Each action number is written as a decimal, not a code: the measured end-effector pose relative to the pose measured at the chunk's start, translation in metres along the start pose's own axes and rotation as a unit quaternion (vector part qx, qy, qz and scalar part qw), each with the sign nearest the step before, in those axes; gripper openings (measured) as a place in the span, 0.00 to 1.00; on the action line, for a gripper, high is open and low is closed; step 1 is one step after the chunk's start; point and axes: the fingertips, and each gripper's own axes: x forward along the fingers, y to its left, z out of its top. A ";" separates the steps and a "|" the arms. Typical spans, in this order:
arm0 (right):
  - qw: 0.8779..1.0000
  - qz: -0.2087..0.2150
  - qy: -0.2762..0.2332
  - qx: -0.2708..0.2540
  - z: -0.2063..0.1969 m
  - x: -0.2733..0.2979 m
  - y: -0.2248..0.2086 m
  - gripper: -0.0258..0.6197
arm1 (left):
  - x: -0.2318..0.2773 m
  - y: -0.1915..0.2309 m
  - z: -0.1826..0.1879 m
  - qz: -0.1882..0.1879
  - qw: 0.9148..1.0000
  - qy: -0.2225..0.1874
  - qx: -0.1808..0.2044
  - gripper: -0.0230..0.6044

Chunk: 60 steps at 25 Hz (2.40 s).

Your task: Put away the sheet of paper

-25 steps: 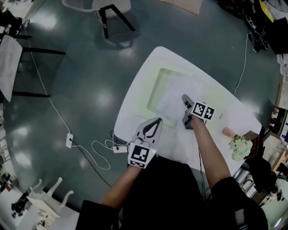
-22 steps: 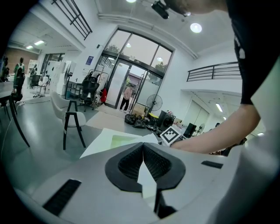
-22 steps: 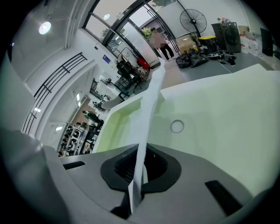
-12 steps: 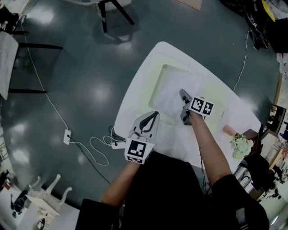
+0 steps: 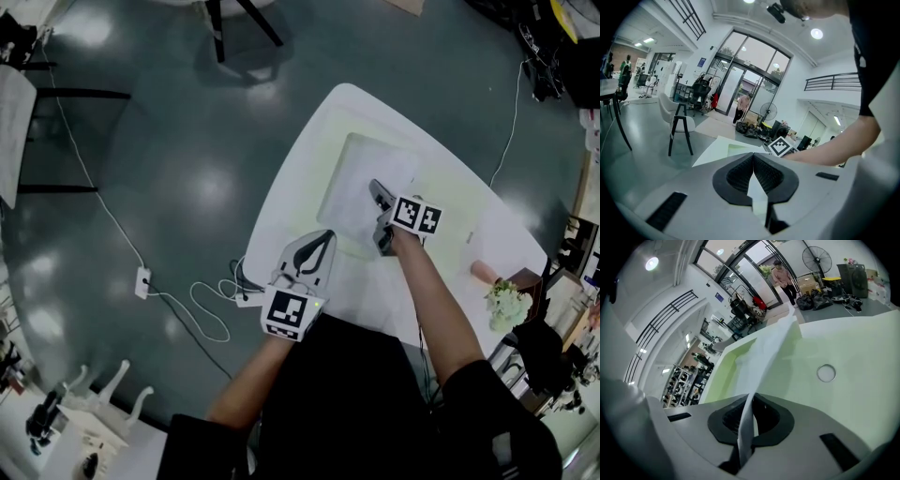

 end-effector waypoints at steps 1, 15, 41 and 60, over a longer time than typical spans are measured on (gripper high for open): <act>1.000 0.001 0.000 0.002 0.000 0.001 0.001 0.04 | 0.000 0.001 0.000 0.000 1.000 0.000 -0.002 0.04; 0.996 0.034 -0.024 0.076 -0.003 0.025 0.020 0.04 | -0.007 0.038 0.003 0.008 1.000 0.011 -0.006 0.04; 0.990 0.083 -0.032 0.109 0.007 0.052 0.045 0.04 | -0.007 0.032 0.000 -0.011 1.000 0.012 -0.010 0.04; 0.998 0.028 -0.051 0.000 -0.003 -0.054 0.007 0.40 | -0.008 -0.004 0.011 -0.035 0.999 0.005 0.040 0.04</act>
